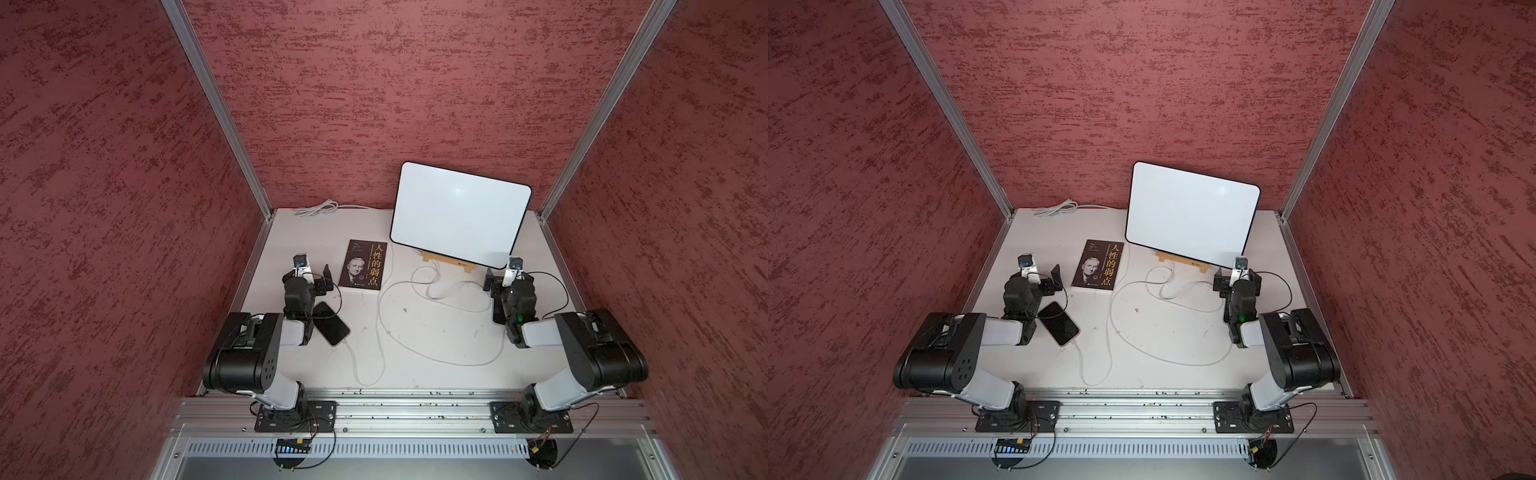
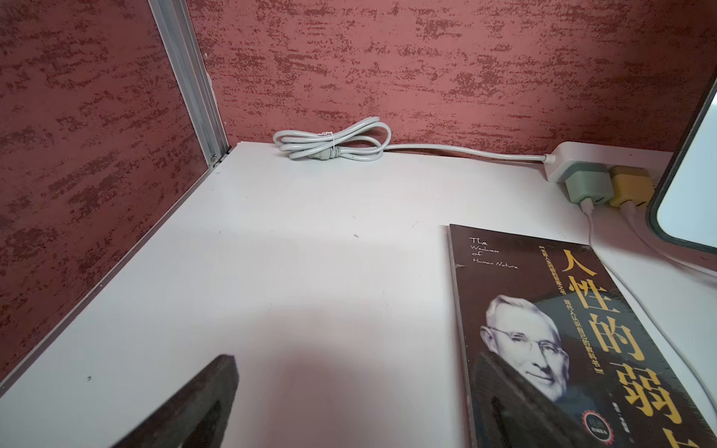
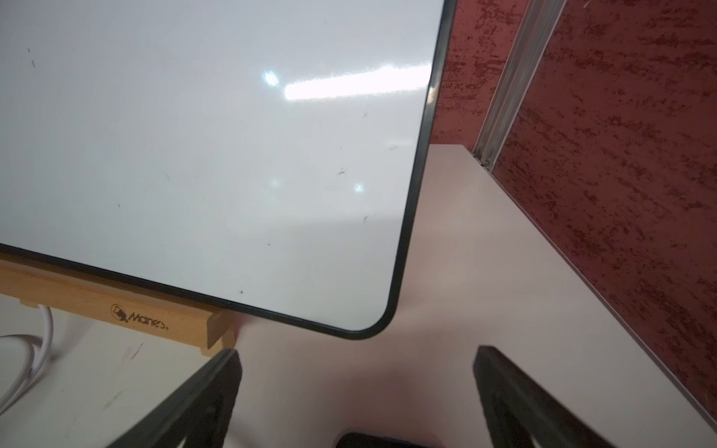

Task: Unplug the charging cable from the phone
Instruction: Pick up the phone at the center of the board.

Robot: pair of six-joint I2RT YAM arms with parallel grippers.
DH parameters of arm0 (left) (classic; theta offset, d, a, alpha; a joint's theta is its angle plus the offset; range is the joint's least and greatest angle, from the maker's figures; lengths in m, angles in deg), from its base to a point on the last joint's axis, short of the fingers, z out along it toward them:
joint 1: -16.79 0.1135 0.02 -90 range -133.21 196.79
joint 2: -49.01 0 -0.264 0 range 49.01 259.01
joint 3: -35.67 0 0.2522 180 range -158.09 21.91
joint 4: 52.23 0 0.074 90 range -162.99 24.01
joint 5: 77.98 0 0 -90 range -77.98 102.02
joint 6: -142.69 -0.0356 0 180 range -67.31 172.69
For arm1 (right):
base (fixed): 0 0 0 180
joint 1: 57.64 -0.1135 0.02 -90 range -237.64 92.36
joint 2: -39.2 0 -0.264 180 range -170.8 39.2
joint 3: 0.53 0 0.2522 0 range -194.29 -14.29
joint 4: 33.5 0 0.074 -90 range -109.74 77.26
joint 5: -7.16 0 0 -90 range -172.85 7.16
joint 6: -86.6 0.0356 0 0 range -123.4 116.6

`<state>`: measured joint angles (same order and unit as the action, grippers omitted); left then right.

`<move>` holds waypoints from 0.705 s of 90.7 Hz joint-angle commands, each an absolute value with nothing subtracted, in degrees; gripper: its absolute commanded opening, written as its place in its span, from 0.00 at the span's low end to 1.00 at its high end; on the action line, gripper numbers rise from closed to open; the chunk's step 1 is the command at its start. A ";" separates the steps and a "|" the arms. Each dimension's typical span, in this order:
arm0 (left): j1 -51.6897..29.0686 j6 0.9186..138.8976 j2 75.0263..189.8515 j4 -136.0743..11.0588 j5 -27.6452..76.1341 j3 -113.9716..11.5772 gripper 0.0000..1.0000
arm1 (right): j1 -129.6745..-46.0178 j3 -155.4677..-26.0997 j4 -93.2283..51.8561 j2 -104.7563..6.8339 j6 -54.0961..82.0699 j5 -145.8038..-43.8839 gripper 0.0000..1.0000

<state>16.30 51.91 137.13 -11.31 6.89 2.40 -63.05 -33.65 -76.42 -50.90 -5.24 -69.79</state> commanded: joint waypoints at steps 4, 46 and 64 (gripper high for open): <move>16.66 51.68 136.80 -11.41 7.44 1.52 1.00 | -62.38 -34.85 -76.16 -49.89 -4.96 -70.91 0.99; 16.71 51.76 136.84 -11.58 7.43 1.42 1.00 | -62.36 -34.91 -75.99 -49.86 -4.88 -70.93 0.99; 17.33 52.33 136.74 -12.24 8.15 1.16 1.00 | -62.33 -34.87 -76.01 -49.81 -4.88 -70.98 0.99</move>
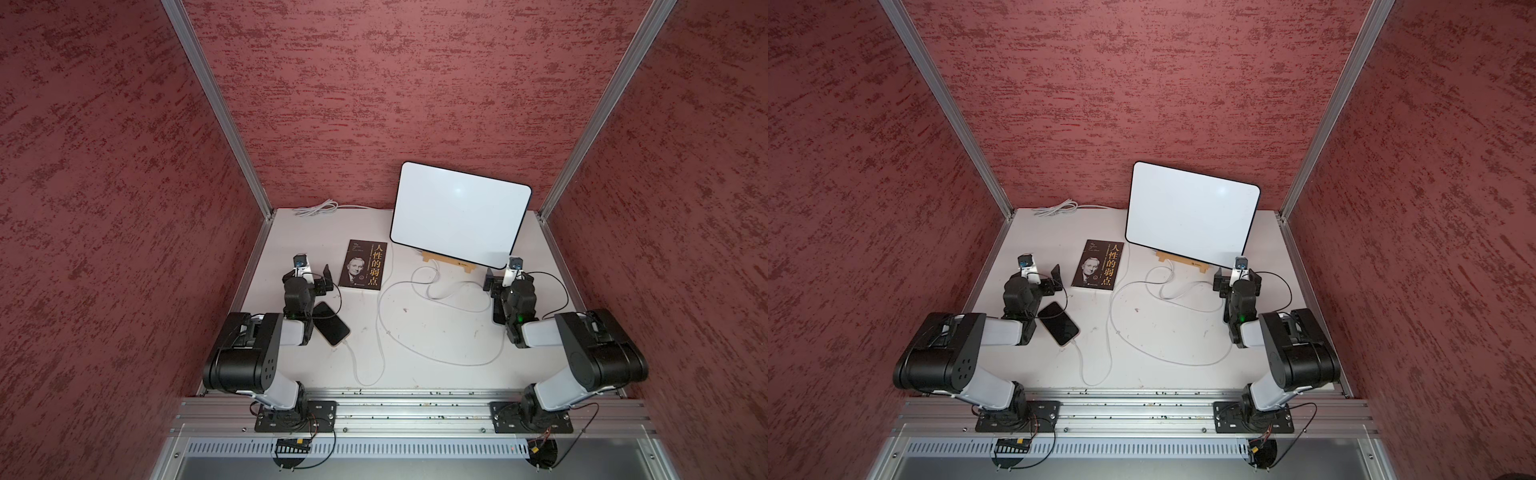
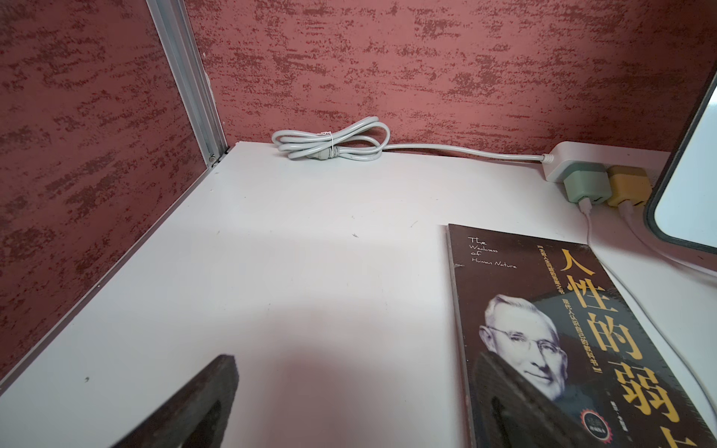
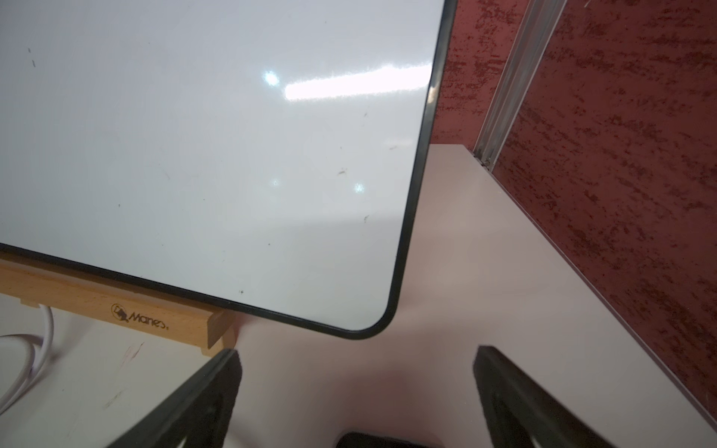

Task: Unplug the charging cable from the phone
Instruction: Pick up the phone at the center of the board.

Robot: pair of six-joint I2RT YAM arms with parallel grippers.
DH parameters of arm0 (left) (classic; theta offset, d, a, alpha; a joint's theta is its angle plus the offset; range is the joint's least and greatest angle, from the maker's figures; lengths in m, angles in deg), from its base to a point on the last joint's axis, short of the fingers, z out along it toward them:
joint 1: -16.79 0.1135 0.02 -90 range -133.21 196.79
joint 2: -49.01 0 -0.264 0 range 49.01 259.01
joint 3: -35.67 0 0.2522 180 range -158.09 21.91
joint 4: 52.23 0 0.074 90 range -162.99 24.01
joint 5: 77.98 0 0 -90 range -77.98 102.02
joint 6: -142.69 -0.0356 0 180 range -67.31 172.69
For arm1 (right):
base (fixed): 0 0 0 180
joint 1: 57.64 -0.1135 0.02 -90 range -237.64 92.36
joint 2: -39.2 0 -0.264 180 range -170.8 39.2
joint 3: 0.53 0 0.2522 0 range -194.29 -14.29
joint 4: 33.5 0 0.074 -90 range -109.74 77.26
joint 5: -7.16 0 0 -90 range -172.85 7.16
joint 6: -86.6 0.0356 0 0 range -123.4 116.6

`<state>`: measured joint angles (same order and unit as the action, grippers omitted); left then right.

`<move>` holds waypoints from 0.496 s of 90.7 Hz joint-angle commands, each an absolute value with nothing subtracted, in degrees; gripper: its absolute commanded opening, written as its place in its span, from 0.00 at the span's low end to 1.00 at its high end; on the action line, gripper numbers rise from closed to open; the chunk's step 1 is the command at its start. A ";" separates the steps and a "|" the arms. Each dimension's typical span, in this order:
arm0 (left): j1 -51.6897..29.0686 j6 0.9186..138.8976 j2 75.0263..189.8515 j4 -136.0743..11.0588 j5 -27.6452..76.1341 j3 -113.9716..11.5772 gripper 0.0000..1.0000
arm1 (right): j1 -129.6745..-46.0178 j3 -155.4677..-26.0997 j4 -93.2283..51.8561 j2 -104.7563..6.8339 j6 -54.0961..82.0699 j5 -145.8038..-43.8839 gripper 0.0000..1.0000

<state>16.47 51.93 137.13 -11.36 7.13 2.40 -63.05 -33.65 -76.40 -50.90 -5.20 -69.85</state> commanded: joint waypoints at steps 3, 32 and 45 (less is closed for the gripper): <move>17.68 52.60 136.72 -12.36 8.70 1.10 1.00 | -62.37 -34.94 -75.91 -49.90 -4.89 -70.98 0.99; 17.56 53.15 130.69 -29.84 6.07 -5.46 1.00 | -62.34 -34.41 -74.20 -45.86 -5.19 -71.22 0.99; 17.73 56.39 125.79 -44.58 2.75 -13.50 1.00 | -62.37 -38.15 -61.29 -37.02 -5.47 -72.00 0.99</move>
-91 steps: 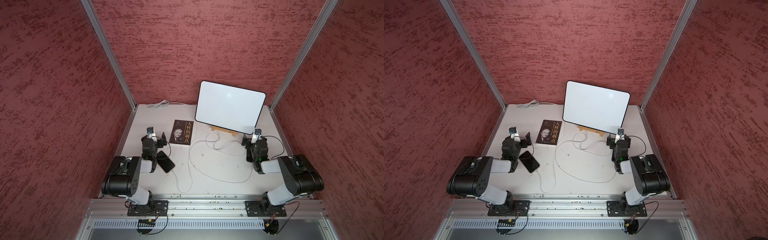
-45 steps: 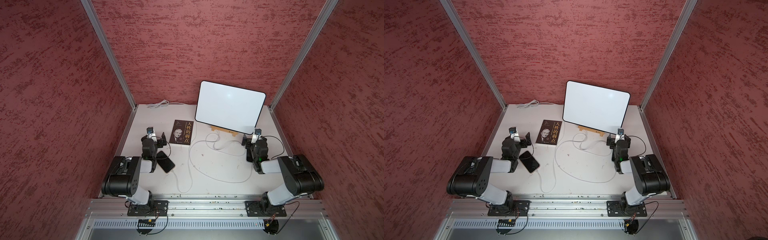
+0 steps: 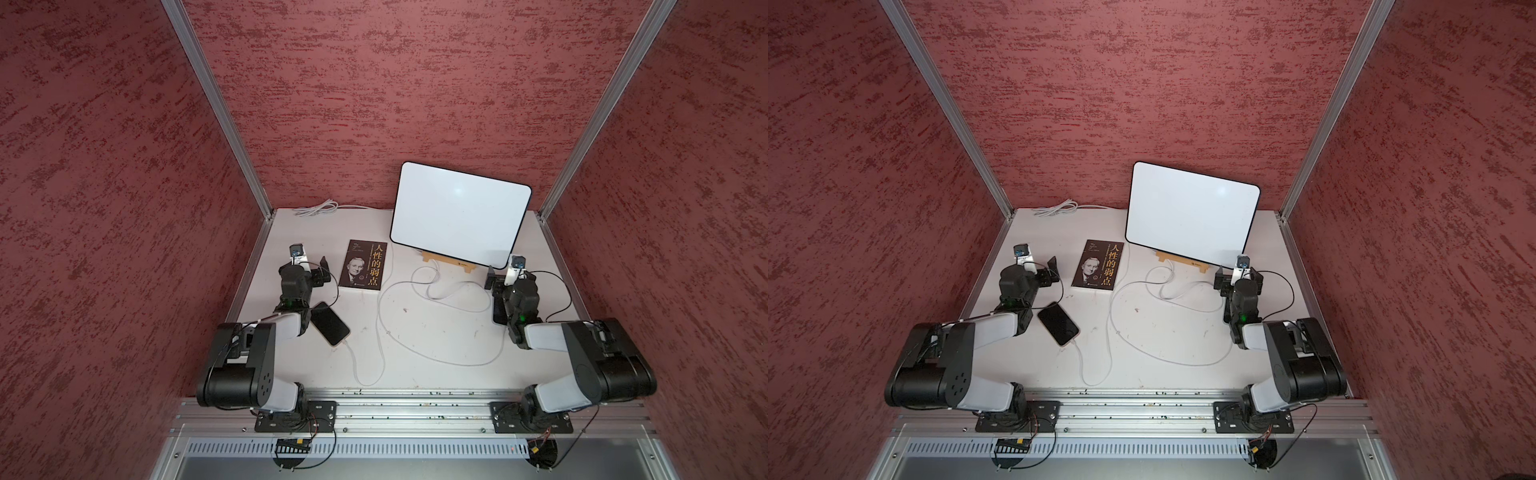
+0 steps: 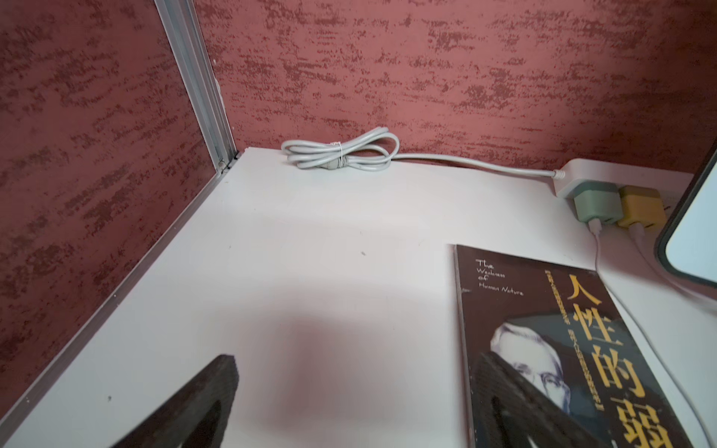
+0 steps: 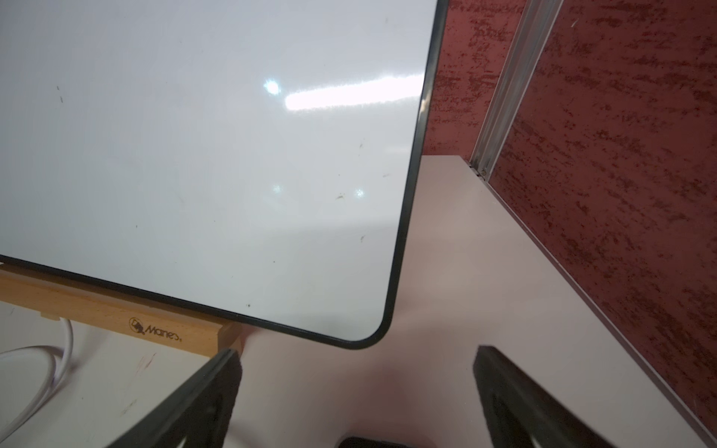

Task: Unplug the charging cable from the phone
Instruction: Pick up the phone at the center of the board.

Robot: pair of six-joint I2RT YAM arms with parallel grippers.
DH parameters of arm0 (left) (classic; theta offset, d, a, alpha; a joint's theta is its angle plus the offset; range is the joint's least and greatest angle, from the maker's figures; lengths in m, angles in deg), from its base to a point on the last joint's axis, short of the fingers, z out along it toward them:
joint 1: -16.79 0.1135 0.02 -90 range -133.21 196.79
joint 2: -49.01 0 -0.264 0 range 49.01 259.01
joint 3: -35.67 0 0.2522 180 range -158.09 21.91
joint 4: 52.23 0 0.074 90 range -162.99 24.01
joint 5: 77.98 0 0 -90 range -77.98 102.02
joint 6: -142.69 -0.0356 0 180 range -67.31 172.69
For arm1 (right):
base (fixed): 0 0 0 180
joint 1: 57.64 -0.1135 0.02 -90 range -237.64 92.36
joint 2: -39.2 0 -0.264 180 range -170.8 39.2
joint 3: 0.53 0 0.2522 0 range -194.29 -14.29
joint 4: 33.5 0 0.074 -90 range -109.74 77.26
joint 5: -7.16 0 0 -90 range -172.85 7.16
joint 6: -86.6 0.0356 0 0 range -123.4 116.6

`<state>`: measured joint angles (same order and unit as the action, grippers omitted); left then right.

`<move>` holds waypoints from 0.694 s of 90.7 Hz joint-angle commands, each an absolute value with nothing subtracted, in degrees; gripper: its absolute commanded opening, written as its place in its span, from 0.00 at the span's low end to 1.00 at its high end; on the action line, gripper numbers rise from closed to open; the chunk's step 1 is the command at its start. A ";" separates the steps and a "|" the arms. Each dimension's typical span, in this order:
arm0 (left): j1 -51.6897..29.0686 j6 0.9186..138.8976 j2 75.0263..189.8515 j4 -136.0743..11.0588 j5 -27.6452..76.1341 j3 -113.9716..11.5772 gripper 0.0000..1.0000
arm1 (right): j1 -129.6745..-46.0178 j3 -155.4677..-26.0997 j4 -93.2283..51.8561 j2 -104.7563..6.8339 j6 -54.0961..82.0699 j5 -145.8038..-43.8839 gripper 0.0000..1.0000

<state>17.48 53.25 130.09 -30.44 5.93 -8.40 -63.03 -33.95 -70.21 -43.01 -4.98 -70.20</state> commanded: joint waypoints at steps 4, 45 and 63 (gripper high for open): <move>17.85 58.28 123.68 -46.79 2.62 -15.05 1.00 | -62.38 -40.31 -56.02 -34.23 -5.07 -72.63 0.99; 33.15 98.40 116.33 -63.22 37.54 -25.89 1.00 | -62.23 -69.39 -2.66 -19.34 27.15 -79.07 0.99; 27.91 93.33 113.52 -75.44 31.87 -27.22 1.00 | -62.30 -73.38 4.52 -22.61 27.50 -90.30 0.99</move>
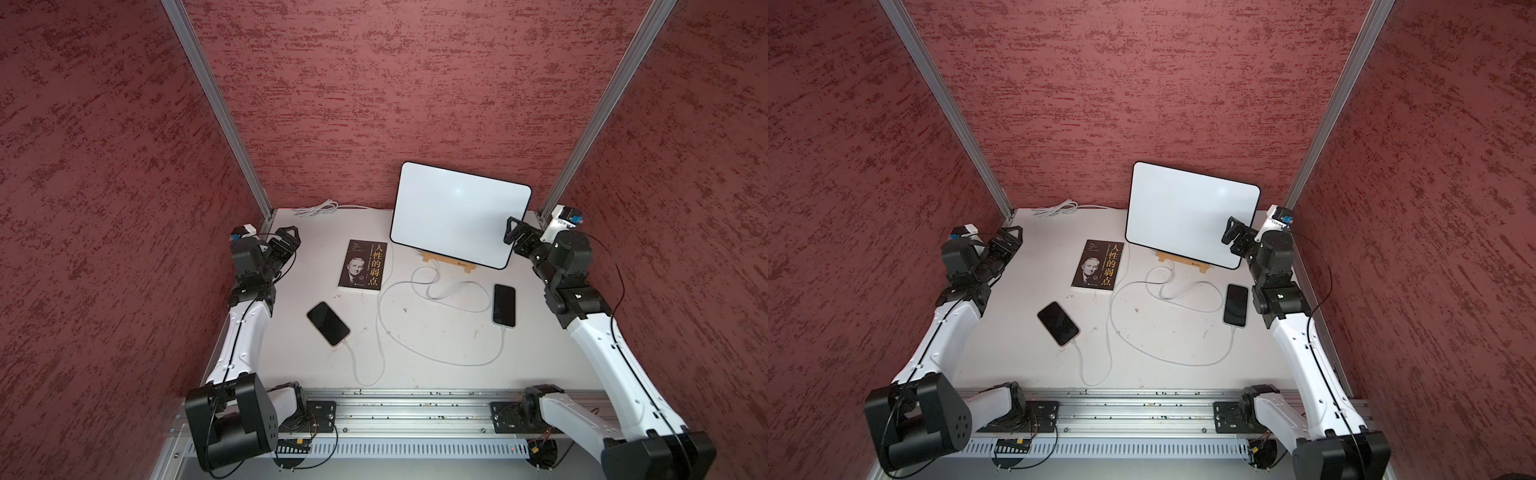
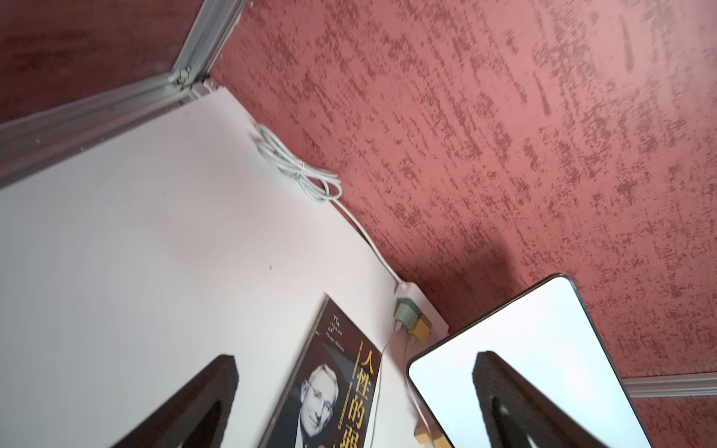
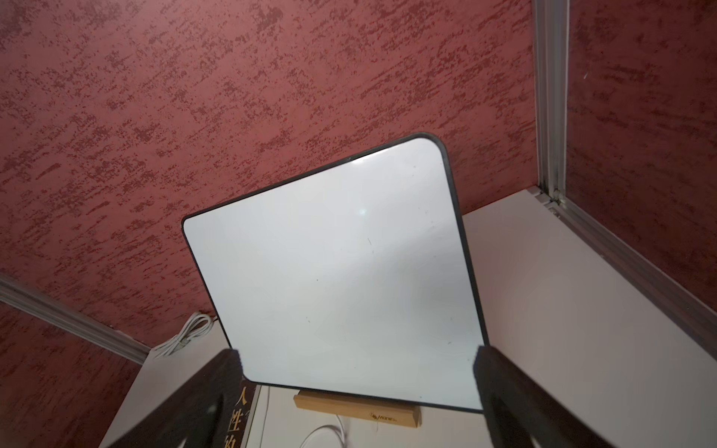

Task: Unplug the charging cable from the phone
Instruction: Pick up the phone at the center of the board.

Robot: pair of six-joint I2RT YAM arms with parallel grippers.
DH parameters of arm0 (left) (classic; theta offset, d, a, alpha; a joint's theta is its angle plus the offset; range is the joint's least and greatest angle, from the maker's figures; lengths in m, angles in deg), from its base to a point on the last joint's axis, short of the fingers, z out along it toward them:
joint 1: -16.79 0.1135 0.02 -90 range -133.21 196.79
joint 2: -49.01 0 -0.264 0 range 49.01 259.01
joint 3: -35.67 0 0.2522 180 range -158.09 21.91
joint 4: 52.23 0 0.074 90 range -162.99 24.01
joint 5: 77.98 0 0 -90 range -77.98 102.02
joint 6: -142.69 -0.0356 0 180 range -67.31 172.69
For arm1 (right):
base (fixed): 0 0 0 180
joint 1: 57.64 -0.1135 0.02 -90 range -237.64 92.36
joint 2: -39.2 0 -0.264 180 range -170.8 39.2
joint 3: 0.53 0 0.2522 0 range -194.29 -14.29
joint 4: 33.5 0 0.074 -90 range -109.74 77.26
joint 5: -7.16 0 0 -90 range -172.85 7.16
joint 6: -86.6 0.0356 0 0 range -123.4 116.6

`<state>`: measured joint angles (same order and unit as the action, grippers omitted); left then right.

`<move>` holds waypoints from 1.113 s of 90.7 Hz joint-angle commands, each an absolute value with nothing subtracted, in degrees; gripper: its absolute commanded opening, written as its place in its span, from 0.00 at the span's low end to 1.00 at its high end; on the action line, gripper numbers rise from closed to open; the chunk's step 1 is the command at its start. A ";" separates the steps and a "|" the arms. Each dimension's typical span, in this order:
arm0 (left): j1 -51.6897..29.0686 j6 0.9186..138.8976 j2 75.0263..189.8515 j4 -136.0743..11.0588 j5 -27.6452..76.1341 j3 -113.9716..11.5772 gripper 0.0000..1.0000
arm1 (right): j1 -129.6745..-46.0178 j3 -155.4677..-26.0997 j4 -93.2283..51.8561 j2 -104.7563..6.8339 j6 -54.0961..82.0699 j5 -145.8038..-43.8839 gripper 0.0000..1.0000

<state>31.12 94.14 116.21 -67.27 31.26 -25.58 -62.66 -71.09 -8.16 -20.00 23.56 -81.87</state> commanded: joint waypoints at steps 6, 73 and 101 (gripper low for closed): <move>25.32 91.55 113.11 -83.14 26.84 -29.26 1.00 | -62.33 -73.06 5.69 -23.50 27.72 -92.65 0.99; 11.42 109.18 117.22 -116.35 9.99 -27.74 1.00 | -65.64 -63.01 6.08 -20.17 33.44 -93.35 0.99; 9.01 109.69 127.14 -121.32 11.89 -31.60 0.99 | -68.42 -59.90 5.66 -22.25 35.23 -92.18 0.99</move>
<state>10.59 109.00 125.04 -117.60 12.75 -28.75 -67.49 -60.97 6.68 -22.49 33.94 -93.11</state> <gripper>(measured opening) 0.975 0.988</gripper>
